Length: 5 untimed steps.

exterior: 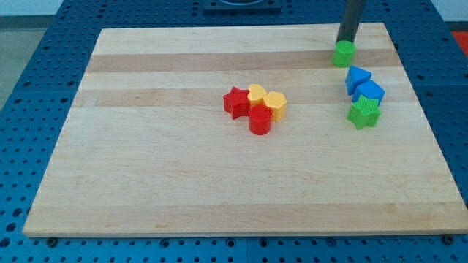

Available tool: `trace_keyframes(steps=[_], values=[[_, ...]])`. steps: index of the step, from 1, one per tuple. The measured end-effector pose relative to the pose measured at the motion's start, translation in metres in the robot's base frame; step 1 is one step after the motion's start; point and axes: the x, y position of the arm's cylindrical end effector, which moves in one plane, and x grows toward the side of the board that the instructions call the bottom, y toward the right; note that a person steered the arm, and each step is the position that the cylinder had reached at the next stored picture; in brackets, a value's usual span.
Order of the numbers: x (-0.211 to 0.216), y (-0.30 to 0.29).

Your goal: Push the green circle into the blue blocks and green star

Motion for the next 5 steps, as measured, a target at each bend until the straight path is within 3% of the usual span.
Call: trace_keyframes(steps=[5], values=[[0.064,0.000]])
